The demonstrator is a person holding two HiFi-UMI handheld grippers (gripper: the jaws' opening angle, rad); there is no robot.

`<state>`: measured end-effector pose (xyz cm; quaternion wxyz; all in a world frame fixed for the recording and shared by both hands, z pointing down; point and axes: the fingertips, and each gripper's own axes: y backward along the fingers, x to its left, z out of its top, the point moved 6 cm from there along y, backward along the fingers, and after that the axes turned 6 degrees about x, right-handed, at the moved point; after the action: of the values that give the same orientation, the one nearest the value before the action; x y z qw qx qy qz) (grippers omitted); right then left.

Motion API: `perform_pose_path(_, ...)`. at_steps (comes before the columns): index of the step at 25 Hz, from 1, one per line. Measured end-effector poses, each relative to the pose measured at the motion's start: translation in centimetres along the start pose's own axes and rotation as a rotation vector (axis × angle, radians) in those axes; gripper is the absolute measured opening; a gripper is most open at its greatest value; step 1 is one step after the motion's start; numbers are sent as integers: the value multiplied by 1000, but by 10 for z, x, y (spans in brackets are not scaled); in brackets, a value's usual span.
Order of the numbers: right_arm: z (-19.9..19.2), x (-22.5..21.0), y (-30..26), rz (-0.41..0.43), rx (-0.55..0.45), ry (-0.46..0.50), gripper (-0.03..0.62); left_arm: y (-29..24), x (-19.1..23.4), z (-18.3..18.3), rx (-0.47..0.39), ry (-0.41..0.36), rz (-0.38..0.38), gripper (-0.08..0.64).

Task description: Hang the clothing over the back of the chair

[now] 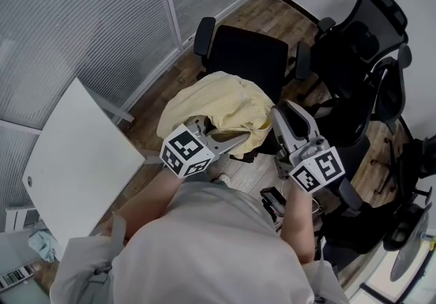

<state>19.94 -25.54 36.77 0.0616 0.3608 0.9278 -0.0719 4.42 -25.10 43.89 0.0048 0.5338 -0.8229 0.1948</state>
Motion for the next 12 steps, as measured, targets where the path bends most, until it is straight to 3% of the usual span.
perform_pose_path(5,0,14,-4,69,27,36,161,0,-1,-1,3,2,2,267)
perform_pose_path(12,1,25,-10,152,51,47,183,-1,0,0,2,1,9,268)
